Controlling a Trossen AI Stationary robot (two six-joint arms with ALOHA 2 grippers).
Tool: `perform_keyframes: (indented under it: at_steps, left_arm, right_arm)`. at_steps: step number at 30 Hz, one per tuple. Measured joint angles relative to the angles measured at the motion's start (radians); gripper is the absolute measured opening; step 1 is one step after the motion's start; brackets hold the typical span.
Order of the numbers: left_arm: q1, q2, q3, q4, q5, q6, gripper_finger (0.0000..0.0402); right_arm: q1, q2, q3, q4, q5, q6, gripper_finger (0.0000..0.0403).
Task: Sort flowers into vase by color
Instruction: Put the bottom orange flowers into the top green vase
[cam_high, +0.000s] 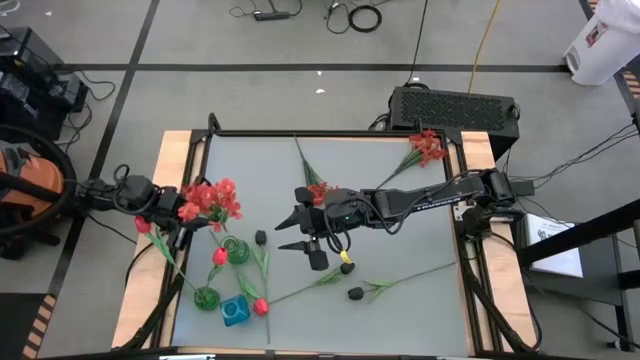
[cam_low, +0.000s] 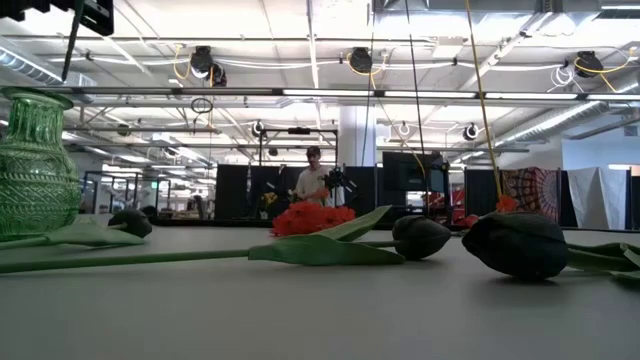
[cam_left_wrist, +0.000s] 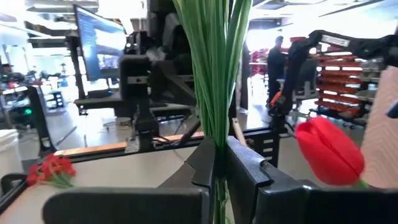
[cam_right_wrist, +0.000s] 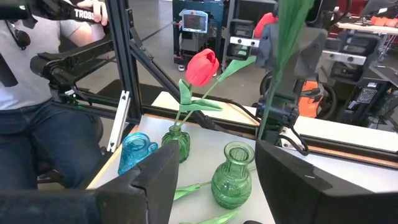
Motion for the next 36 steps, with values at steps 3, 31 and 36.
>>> perform_keyframes:
  at_steps: [3, 31, 36]
  left_arm:
    - [0.000, -0.015, -0.026, 0.006, 0.015, -0.001, 0.0029]
    - [-0.042, -0.017, -0.050, 0.016, 0.068, -0.103, 0.0028]
    - [-0.042, -0.017, -0.050, 0.010, 0.068, -0.103, 0.0028]
  right_arm:
    - [0.000, 0.000, 0.000, 0.000, 0.000, 0.000, 0.0203]
    - [0.000, 0.000, 0.000, 0.000, 0.000, 0.000, 0.0203]
    - [0.000, 0.000, 0.000, 0.000, 0.000, 0.000, 0.0203]
